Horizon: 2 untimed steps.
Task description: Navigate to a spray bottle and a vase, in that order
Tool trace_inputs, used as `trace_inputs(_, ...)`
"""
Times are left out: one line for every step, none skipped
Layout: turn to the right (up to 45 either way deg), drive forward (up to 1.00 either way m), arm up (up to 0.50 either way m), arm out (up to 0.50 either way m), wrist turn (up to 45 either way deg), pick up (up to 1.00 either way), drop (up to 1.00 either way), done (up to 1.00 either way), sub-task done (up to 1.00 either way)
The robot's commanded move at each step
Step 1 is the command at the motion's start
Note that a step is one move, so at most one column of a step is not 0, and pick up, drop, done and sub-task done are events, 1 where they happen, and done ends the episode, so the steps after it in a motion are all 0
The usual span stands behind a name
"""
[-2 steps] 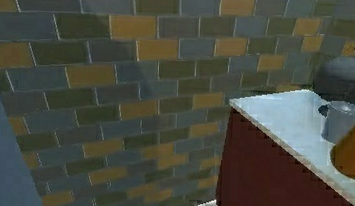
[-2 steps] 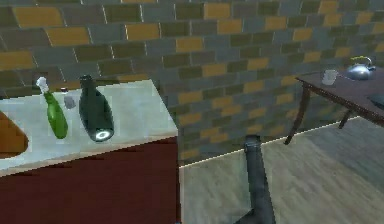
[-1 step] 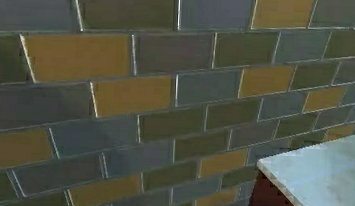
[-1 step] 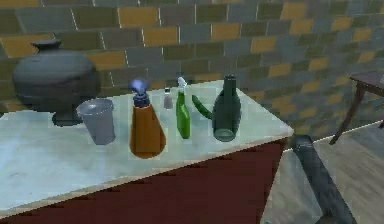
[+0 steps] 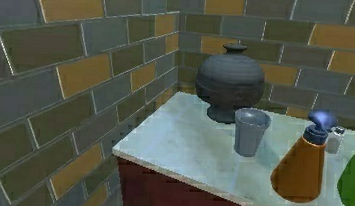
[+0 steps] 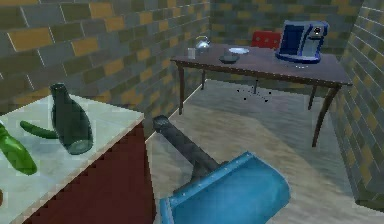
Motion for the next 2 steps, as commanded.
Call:
trace_inputs(12.0,0.00,0.00,0.00,0.0,0.00,0.00,0.00,0.00)
trace_inputs(0.0,0.00,0.00,0.00,0.0,0.00,0.00,1.00,0.00)
